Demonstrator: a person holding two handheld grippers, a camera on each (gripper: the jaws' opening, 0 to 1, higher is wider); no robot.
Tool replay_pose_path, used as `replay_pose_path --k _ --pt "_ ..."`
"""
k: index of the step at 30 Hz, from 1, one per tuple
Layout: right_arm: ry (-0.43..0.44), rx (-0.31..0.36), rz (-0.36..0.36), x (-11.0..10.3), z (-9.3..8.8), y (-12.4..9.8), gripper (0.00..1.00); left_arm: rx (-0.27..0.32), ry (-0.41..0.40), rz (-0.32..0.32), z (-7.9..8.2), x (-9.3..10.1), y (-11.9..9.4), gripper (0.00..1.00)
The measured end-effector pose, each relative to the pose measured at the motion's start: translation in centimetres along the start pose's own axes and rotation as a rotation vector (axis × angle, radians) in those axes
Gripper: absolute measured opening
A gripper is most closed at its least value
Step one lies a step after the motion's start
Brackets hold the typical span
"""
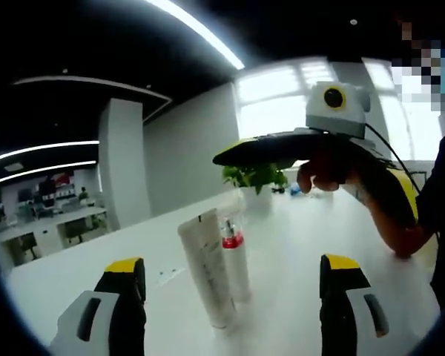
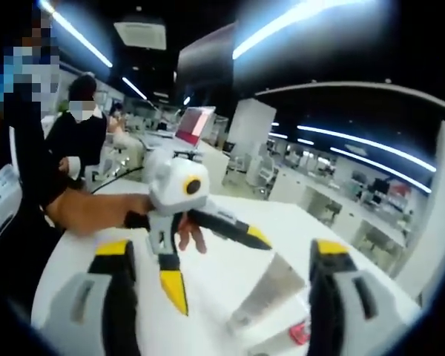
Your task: Arrange the skincare products in the storage area until every visible bottle or jar stands upright without overlapping.
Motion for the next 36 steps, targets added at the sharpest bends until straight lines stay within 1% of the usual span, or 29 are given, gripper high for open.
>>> replay_pose_path --k 4,8,12,15,23,26,30,36 --pt "-0.019 -0.015 0.007 -0.7 0.2 -0.3 0.96 -0.003 -0.001 0.000 0.1 0.7 -0.6 0.99" --pt "-0.030 -0.025 0.011 -1.1 0.3 -0.6 0.96 -0.020 0.011 0.012 -0.1 1.3 -1.8 0.99" --pt "-0.043 -0.056 0.012 -1.4 0.0 -1.1 0.96 -0.024 0.013 0.029 -0.1 1.7 -3.6 0.99" --pt "-0.050 -0.068 0.011 -1.6 0.0 -1.5 0.96 -0.020 0.009 0.038 -0.1 2.1 -4.9 0.99" --pt "-0.087 -0.121 0.056 -2.9 -0.5 -2.2 0.93 -0.025 -0.008 0.070 -0.2 3.6 -8.5 0.99" --pt "-0.096 -0.119 0.058 -3.0 -0.3 -2.4 0.93 -0.026 -0.009 0.078 -0.2 4.1 -9.4 0.99" --pt "-0.108 -0.120 0.072 -3.4 -0.1 -2.3 0.92 -0.047 0.004 0.099 -0.5 4.7 -10.5 0.99" --pt "-0.141 -0.127 0.116 -4.9 0.2 -2.1 0.91 -0.053 -0.001 0.127 -0.7 5.2 -12.2 0.99"
Point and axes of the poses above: the point that each gripper's makers call its tool centre point, and the gripper's own axes: y roughly forward along the fingers, x roughly to its right, z roughly out of its top, the point moved 5 cm from there along -y, roughly backward along the fingers, and after that the axes turned 7 degrees about -x, right-handed, at the moved point
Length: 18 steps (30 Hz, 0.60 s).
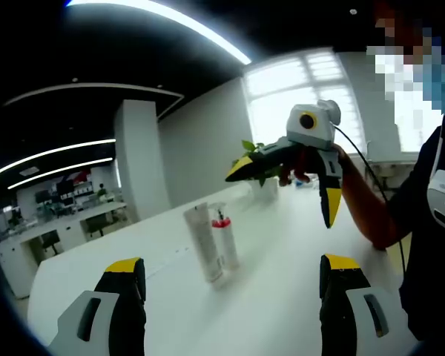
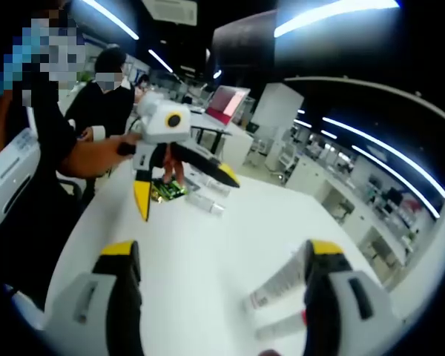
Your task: Arrange the skincare products in the storage area until every visible bottle or jar stands upright without overlapping.
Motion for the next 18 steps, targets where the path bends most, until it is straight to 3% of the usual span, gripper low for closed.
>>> replay_pose_path --k 8,18 --pt "-0.036 -0.007 0.035 -1.2 0.4 0.2 0.91 -0.003 -0.025 0.026 -0.9 0.8 -2.5 0.99" --pt "-0.081 -0.016 0.081 -2.6 0.8 0.5 0.89 -0.030 -0.027 0.107 -2.0 1.5 -6.4 0.99"
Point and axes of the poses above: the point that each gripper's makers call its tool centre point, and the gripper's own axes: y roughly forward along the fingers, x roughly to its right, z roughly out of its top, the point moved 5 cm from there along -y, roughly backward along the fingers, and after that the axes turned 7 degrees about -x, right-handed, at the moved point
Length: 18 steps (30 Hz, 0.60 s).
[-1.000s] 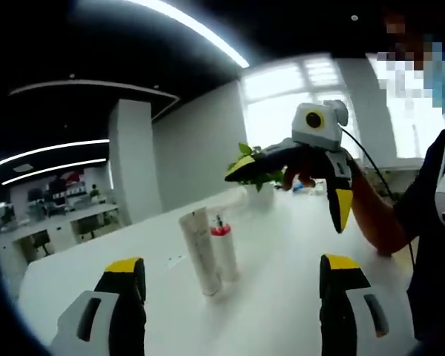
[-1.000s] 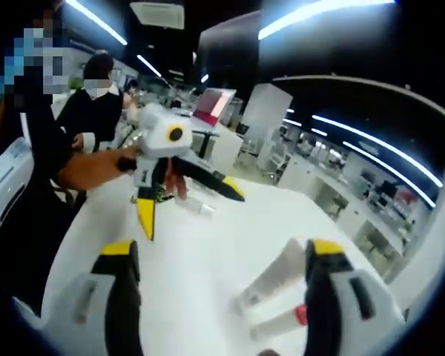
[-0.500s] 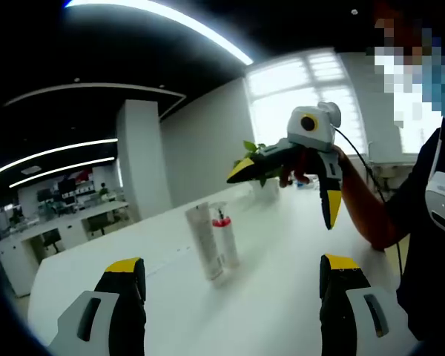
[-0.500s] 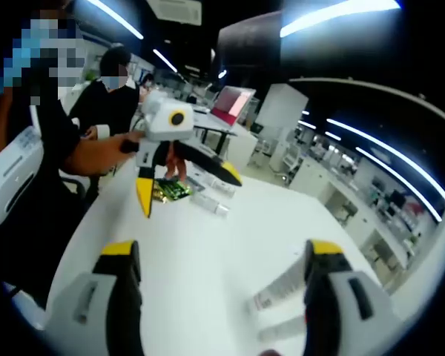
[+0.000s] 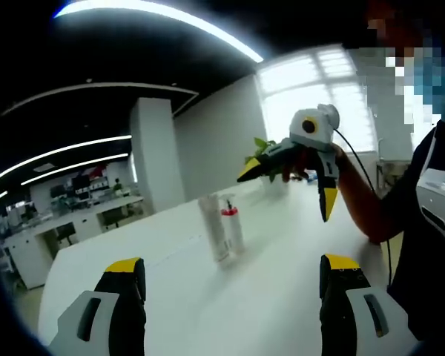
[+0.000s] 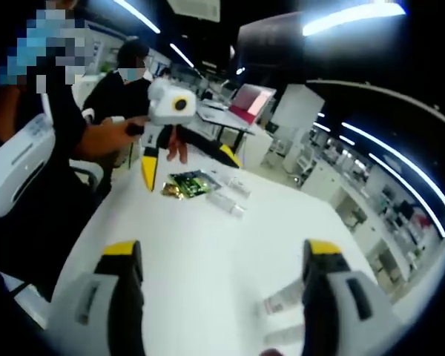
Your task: Arrange the skincare products in the storage area until every visible bottle or jar stands upright without overlapping.
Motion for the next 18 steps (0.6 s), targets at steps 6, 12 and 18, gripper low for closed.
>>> replay_pose_path --k 6,12,18 --pt "-0.022 -0.003 0.028 -0.8 0.4 0.4 0.86 -0.015 -0.016 0.051 -1.0 -0.2 -2.1 0.99" --pt "-0.040 -0.010 0.059 -1.8 0.8 1.2 0.86 -0.029 -0.029 0.091 -2.0 -0.3 -4.1 0.99" --pt "-0.071 -0.014 0.088 -2.7 1.3 1.9 0.86 -0.041 -0.037 0.137 -2.7 -0.5 -6.3 0.99"
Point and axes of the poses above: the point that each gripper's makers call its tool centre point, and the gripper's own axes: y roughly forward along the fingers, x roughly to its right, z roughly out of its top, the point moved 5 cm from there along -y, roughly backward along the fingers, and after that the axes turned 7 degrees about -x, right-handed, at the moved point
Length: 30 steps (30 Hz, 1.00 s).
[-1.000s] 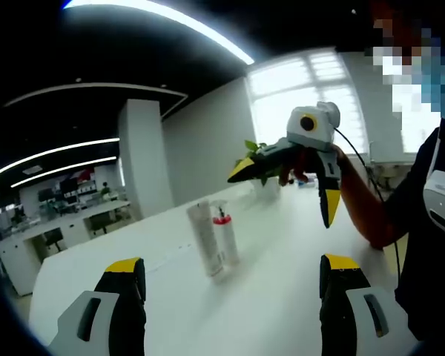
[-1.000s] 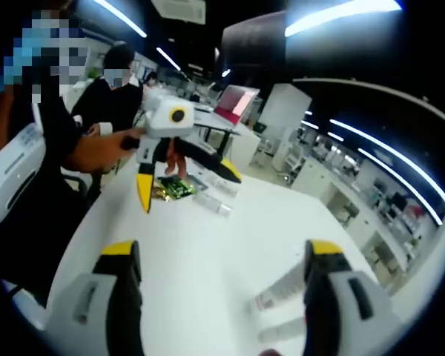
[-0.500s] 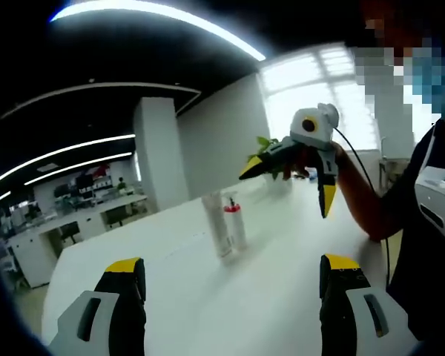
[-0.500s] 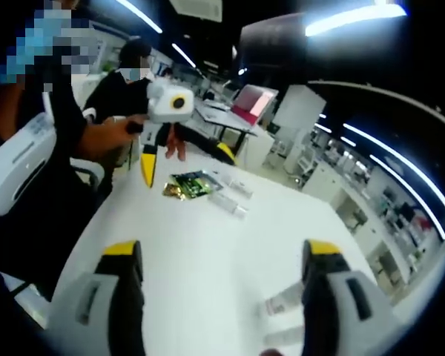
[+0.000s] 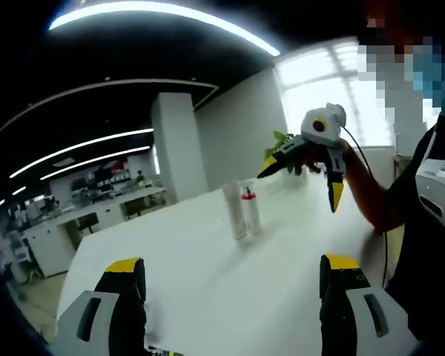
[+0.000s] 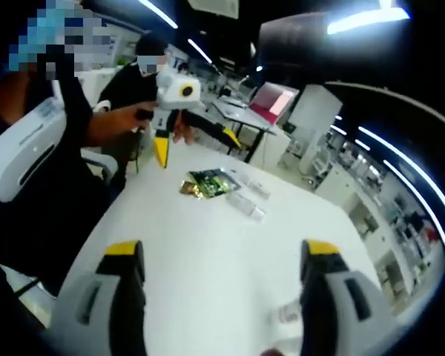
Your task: Arrange the skincare products in the storage area until every visible bottle or jar stands upright without overlapping.
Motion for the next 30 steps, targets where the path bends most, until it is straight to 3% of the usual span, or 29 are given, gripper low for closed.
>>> replay_pose_path --k 15,30 --pt "-0.039 -0.021 0.068 -1.6 0.7 1.8 0.85 -0.038 -0.033 0.069 -2.4 -0.9 -3.3 0.99" --pt "-0.060 -0.024 0.080 -2.2 1.1 2.0 0.84 -0.066 -0.047 0.104 -3.5 -1.1 -4.4 0.99"
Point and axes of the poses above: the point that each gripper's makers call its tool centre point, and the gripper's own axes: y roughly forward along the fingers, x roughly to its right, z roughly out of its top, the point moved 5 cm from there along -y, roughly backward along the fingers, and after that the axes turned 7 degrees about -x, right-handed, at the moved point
